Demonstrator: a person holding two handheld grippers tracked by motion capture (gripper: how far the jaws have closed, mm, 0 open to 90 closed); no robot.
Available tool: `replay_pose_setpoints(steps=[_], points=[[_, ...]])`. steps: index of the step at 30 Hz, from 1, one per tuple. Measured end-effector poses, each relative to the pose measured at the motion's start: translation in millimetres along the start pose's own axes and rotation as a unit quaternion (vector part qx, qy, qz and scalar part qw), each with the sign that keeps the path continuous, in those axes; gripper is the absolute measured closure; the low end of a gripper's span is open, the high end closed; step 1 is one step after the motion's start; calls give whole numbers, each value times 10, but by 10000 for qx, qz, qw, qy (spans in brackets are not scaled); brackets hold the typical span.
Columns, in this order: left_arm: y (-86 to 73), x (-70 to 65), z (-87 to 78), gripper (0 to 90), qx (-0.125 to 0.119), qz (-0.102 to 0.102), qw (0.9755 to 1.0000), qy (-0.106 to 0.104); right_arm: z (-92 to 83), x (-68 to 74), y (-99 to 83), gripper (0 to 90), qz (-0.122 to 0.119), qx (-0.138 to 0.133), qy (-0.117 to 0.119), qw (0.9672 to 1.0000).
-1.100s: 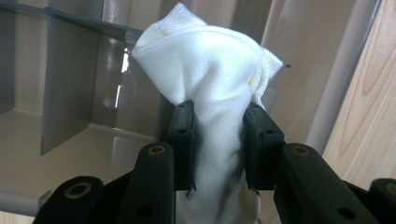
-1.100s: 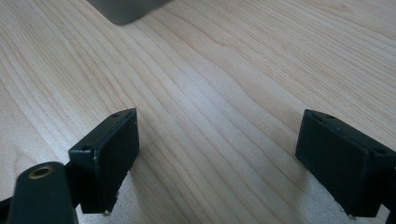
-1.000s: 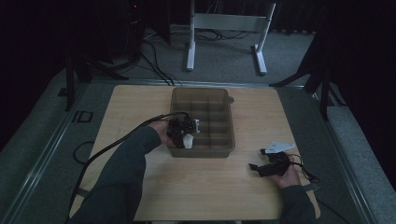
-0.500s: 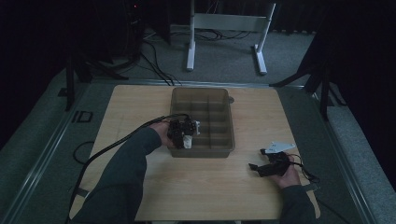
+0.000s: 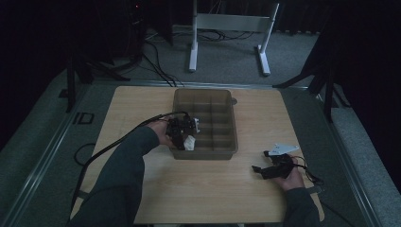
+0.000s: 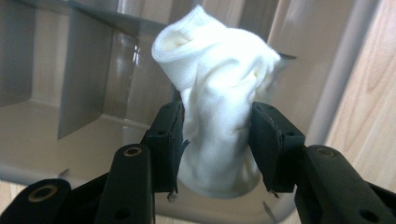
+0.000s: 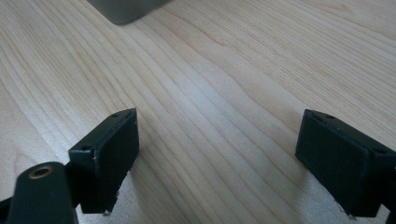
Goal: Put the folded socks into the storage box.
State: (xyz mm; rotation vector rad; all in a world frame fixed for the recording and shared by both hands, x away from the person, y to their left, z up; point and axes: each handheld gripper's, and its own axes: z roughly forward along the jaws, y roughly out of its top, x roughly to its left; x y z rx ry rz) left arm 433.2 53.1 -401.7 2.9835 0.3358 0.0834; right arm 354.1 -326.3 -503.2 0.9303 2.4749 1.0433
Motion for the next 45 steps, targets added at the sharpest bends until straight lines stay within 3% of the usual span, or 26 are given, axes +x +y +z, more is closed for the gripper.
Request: replay_pose_setpoints(steps=[3, 7, 28, 45], points=[[-24, 8, -128, 565, -340, -37, 9994, 11, 0, 0, 0, 130, 0, 1, 0, 10000], [-39, 17, -190, 609, -517, -48, 9986, 60, 0, 0, 0, 130, 1, -1, 1, 10000], [41, 4, -113, 896, -653, -1, 9973, 339, 0, 0, 0, 130, 1, -2, 0, 10000], [106, -4, 41, 899, -474, -47, 9984, 297, 0, -1, 0, 130, -2, 0, 1, 10000]])
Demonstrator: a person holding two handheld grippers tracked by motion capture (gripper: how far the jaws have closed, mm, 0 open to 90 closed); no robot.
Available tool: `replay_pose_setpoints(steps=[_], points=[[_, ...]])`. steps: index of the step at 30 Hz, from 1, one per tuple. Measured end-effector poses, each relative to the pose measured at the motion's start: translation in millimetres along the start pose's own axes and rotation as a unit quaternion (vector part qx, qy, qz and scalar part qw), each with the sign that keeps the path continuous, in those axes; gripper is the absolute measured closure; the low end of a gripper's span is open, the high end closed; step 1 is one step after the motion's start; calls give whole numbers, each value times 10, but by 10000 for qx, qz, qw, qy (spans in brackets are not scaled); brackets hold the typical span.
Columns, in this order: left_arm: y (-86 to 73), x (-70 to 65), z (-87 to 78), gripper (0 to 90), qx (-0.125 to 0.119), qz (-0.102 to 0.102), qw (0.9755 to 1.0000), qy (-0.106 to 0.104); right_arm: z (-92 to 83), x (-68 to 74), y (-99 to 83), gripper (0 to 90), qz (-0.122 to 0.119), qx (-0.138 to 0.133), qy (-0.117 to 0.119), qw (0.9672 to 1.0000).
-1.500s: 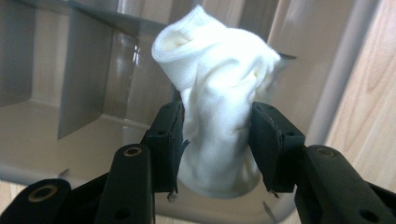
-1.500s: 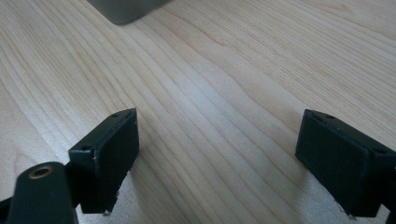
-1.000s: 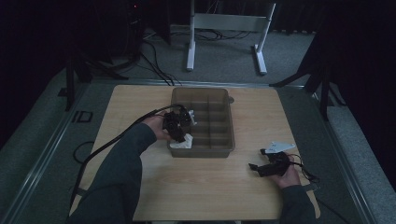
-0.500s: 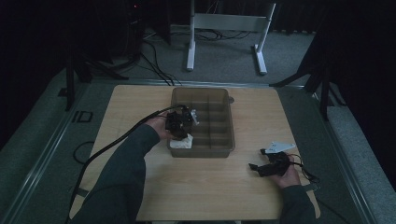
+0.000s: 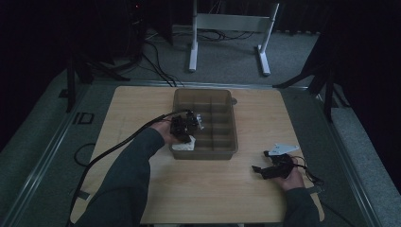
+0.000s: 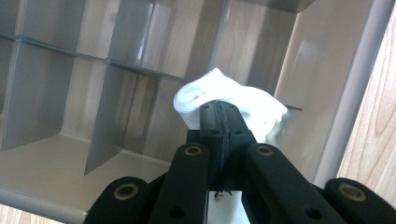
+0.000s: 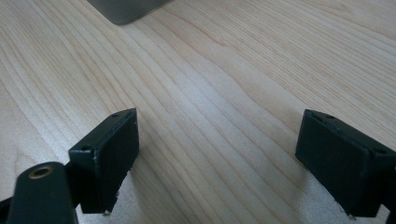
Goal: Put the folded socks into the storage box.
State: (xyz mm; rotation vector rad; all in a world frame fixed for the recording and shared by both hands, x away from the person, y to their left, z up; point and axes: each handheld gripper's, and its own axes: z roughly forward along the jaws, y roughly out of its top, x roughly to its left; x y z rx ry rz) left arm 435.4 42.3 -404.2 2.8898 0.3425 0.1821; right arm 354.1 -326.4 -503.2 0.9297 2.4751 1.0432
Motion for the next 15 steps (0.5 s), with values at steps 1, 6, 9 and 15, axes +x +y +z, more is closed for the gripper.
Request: replay_pose_setpoints(steps=[1, 6, 9, 15], points=[[0, 0, 3, 899, 9, 0, 10000, -3, 0, 0, 0, 130, 0, 0, 0, 10000], [3, -5, 32, 899, 92, 8, 10000, -17, 0, 0, 0, 129, 0, 0, 0, 10000], [4, -4, 47, 899, 120, -3, 9999, -39, 0, 0, 0, 130, 1, 0, 0, 10000], [2, 0, 76, 899, 170, -13, 9998, -59, 0, 0, 0, 130, 1, 0, 0, 10000]])
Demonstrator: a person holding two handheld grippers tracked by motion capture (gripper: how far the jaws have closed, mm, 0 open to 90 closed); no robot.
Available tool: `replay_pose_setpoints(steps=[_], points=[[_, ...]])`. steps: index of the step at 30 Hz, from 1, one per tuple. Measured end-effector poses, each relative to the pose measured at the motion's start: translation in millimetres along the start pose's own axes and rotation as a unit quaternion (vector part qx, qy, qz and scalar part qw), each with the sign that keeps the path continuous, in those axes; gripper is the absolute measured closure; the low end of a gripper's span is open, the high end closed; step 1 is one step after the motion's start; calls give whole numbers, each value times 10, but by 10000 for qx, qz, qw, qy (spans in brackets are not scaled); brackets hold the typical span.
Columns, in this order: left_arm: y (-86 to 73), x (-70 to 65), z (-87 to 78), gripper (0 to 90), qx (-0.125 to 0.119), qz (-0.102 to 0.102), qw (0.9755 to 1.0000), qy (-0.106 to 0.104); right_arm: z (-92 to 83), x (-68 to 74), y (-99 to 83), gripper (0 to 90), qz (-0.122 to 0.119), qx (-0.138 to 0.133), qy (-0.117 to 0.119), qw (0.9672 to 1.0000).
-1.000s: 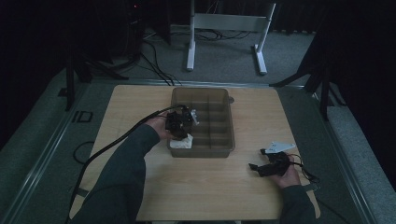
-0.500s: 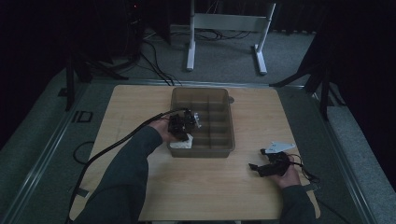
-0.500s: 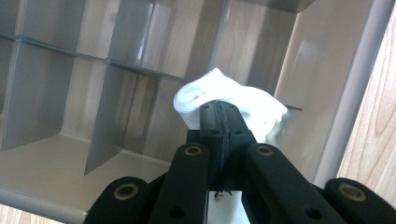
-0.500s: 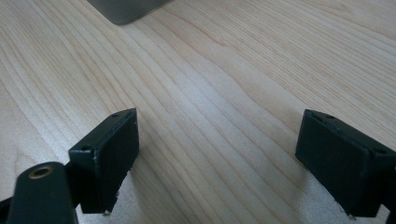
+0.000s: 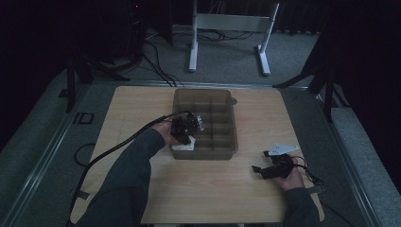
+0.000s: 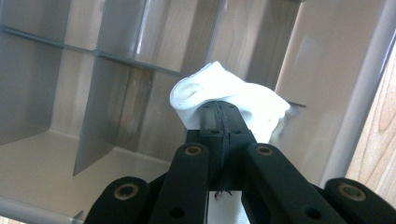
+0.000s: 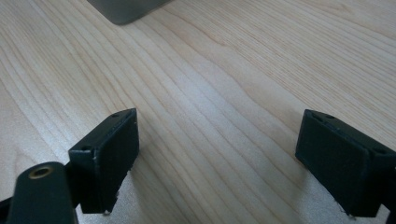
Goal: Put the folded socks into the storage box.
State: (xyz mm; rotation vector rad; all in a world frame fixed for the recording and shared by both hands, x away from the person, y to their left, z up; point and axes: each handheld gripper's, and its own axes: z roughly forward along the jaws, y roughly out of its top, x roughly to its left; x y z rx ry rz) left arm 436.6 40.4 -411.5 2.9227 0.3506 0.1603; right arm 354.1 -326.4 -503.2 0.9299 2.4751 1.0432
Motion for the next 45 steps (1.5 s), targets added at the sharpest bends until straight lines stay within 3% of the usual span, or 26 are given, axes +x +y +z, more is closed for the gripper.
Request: replay_pose_setpoints(steps=[45], points=[[31, -12, 303, 900, 521, 5, 9985, -159, 0, 1, 0, 130, 0, 0, 0, 10000]])
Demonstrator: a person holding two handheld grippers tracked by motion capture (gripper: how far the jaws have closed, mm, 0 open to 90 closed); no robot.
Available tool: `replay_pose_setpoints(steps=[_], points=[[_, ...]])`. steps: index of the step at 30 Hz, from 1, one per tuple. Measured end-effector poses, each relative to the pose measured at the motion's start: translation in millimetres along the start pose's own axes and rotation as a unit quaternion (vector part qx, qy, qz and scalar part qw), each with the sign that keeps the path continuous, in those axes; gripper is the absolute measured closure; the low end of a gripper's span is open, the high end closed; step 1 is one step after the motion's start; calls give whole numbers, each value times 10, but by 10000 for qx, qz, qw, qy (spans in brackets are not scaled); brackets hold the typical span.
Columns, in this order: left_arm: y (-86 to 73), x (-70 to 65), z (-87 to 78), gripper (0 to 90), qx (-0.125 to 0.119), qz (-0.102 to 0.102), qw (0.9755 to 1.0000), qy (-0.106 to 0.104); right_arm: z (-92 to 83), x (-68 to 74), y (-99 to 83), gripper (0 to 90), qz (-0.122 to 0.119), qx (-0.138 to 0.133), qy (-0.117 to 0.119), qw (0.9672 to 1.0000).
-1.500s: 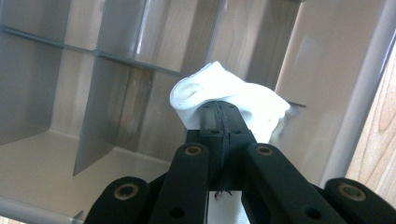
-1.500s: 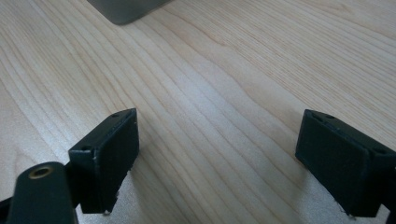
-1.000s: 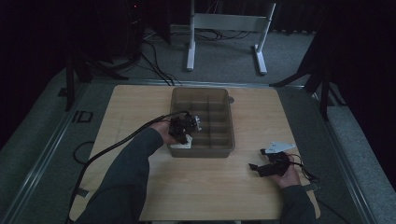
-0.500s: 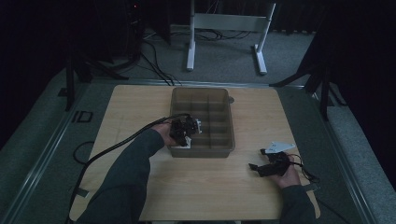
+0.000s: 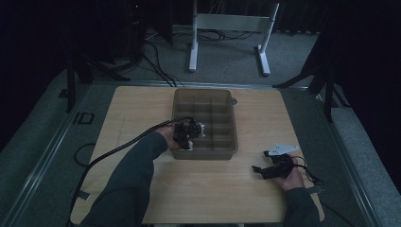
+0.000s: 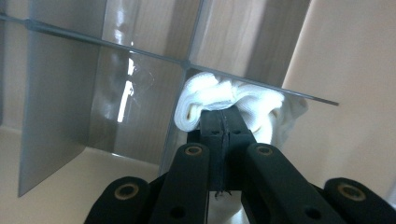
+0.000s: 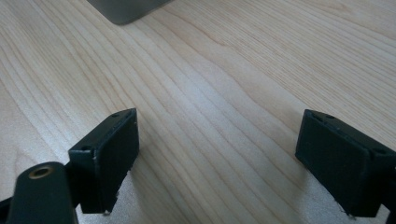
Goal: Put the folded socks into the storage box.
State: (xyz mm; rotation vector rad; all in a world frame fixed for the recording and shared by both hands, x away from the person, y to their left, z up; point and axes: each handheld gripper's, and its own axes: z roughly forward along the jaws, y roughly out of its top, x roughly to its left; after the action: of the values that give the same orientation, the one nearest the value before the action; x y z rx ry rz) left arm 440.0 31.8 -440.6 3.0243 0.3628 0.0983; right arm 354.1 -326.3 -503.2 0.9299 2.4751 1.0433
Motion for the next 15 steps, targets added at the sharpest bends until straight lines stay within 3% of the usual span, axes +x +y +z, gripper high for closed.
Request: replay_pose_setpoints(steps=[10, 15], points=[[16, 16, 48, 900, 52, -75, 9999, -82, 0, 0, 0, 130, 1, -2, 0, 10000], [15, 12, 42, 900, 55, -16, 10000, -54, 0, 0, 0, 130, -2, 0, -1, 10000]])
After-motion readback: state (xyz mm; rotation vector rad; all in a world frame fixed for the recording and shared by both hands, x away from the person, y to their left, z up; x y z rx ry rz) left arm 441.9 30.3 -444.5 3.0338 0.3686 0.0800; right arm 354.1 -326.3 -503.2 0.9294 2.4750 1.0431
